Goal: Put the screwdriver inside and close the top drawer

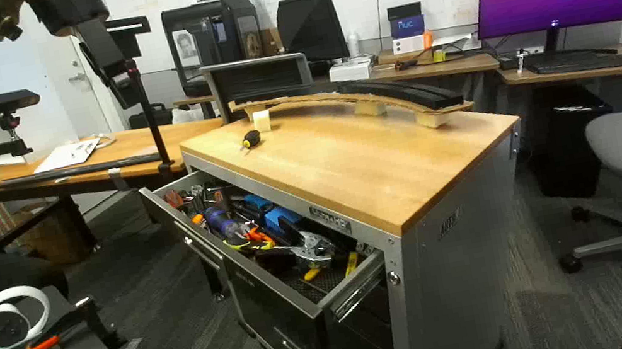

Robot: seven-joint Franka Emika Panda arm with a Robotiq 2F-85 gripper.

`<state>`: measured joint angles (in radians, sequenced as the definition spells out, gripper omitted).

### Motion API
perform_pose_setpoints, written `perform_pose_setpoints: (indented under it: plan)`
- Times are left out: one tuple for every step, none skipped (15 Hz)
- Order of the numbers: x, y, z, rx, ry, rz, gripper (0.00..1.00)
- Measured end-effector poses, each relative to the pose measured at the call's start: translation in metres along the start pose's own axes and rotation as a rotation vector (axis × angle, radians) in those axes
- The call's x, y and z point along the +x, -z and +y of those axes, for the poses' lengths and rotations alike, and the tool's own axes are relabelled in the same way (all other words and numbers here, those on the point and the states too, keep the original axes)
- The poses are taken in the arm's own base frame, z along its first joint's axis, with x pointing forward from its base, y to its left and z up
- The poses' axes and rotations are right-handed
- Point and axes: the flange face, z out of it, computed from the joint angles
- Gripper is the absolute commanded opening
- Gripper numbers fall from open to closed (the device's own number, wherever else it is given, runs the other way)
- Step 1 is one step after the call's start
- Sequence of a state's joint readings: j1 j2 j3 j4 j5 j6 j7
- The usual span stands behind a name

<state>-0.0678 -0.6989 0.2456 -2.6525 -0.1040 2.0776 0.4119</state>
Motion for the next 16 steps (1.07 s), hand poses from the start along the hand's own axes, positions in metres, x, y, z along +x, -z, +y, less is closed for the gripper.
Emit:
perform_pose_setpoints:
  plan:
    - [0.001,0.002,-0.0002,0.002,0.0,0.005,1.0]
    - [0.0022,0.0049,-0.0004,0.004,-0.001,0.011,1.0]
    - [0.0031,0.0074,-0.0004,0.006,-0.002,0.016,1.0]
    - [0.0036,0.0086,-0.0005,0.007,-0.002,0.018,1.0]
    - [0.0038,0.0091,-0.0005,0.007,-0.002,0.019,1.0]
    - [0.0038,0.0091,-0.0005,0.007,-0.002,0.019,1.0]
    - [0.0038,0.0091,-0.0005,0.007,-0.002,0.019,1.0]
    - [0.0038,0.0091,-0.0005,0.007,-0.002,0.019,1.0]
    - [0.0038,0.0091,-0.0005,0.007,-0.002,0.019,1.0]
    - [0.0038,0.0091,-0.0005,0.007,-0.002,0.019,1.0]
    - [0.0038,0.0091,-0.0005,0.007,-0.002,0.019,1.0]
    - [0.0038,0.0091,-0.0005,0.007,-0.002,0.019,1.0]
    - [0.0038,0.0091,-0.0005,0.007,-0.002,0.019,1.0]
    - [0.0038,0.0091,-0.0005,0.007,-0.002,0.019,1.0]
    - [0.0038,0.0091,-0.0005,0.007,-0.002,0.019,1.0]
    - [0.0038,0.0091,-0.0005,0.007,-0.002,0.019,1.0]
